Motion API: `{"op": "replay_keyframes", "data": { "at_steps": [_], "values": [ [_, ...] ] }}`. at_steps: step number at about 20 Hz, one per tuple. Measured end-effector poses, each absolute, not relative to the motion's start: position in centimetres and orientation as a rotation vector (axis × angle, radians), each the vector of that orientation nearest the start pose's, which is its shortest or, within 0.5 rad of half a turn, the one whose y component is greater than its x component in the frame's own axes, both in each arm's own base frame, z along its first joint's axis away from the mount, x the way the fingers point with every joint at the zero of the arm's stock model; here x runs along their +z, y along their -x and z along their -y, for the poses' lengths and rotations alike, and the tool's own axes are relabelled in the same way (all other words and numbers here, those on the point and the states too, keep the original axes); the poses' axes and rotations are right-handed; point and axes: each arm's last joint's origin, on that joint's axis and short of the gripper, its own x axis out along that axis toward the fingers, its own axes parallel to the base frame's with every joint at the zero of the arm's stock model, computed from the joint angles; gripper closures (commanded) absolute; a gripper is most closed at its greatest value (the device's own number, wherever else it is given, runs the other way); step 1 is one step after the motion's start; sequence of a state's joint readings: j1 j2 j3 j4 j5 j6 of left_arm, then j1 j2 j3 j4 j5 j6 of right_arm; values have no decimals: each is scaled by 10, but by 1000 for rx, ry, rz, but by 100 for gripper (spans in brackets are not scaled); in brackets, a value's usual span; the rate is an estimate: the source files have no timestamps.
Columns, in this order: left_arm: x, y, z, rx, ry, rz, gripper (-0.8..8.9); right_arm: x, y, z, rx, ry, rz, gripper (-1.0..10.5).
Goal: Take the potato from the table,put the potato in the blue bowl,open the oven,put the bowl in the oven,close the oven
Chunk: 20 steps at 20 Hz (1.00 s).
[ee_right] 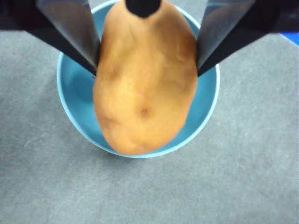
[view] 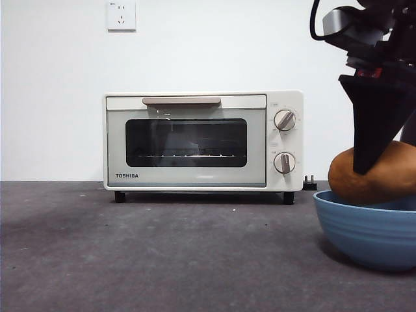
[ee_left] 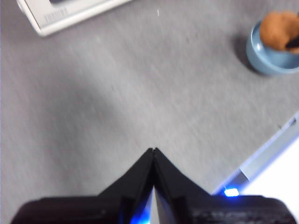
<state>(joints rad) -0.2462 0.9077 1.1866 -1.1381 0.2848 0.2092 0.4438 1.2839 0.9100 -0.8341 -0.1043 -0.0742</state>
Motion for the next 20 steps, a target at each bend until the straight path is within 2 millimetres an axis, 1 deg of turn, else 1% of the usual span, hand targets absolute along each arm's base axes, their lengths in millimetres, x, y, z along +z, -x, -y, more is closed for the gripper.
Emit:
{"op": "replay_keyframes", "data": {
  "at_steps": [4,7,8,9,12,15,17,18,20],
  "values": [
    [366,-137,43,-592,-173,-779,820,230,-210,-103,506,250,-1191,766],
    [367,-141,44,-591,-174,-759,820,228,-211,-103,498,241,-1202,484],
    [367,-143,45,-591,-174,-753,820,228,-211,-103,498,242,-1202,432],
    [367,-147,45,-591,-174,-741,820,228,-211,-103,497,241,-1203,409],
    [370,-163,49,-582,-163,-664,820,228,-211,-103,487,245,-1203,409],
    [372,-188,57,-587,-122,-581,820,227,-210,-102,474,254,-1219,410],
    [368,-208,63,-649,-69,-553,820,227,-205,-100,468,263,-1273,411],
    [365,-217,66,-667,-49,-548,820,230,-204,-100,465,264,-1287,413],
    [357,-239,72,-672,-18,-544,820,247,-202,-98,459,248,-1257,425]
  ]
}}
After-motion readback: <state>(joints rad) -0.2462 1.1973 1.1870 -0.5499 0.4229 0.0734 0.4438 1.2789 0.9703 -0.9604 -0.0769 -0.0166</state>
